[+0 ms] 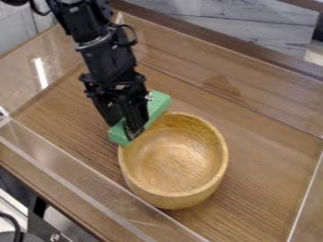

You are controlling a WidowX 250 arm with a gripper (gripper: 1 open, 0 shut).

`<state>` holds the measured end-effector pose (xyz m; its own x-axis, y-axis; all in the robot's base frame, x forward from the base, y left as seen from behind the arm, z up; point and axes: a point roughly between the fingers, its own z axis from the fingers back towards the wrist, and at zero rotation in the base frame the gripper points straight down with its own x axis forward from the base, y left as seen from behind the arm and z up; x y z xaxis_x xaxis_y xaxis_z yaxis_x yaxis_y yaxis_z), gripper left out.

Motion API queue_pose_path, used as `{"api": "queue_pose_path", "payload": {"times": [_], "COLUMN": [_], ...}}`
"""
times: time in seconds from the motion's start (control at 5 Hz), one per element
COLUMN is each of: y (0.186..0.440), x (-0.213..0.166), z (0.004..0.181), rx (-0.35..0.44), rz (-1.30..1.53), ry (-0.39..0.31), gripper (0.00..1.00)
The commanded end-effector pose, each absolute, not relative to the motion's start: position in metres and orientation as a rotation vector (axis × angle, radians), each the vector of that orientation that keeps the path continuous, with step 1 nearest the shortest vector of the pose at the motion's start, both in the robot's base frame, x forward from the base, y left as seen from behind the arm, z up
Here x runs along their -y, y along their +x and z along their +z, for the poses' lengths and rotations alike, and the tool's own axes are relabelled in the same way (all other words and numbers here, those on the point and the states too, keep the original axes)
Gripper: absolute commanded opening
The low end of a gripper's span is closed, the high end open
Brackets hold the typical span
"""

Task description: Remove the green block from inside the brown bowl and put it on the table

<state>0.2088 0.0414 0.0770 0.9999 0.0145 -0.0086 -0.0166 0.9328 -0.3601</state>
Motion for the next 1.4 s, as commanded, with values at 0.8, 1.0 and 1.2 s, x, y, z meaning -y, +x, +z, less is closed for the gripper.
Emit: {"api": "queue_pose_path", "payload": {"times": [0.8, 1.0, 1.2], "y": [0.2199, 0.22, 0.2201], "x": [-0.0524, -0.053, -0.0535], "z": [0.0887, 0.0892, 0.0896], "rx": [0.031, 0.028, 0.025], "rz": [0.013, 0.012, 0.01], "ry": [-0.369, -0.374, -0.377], "gripper": [0.0, 0.0, 0.0]}}
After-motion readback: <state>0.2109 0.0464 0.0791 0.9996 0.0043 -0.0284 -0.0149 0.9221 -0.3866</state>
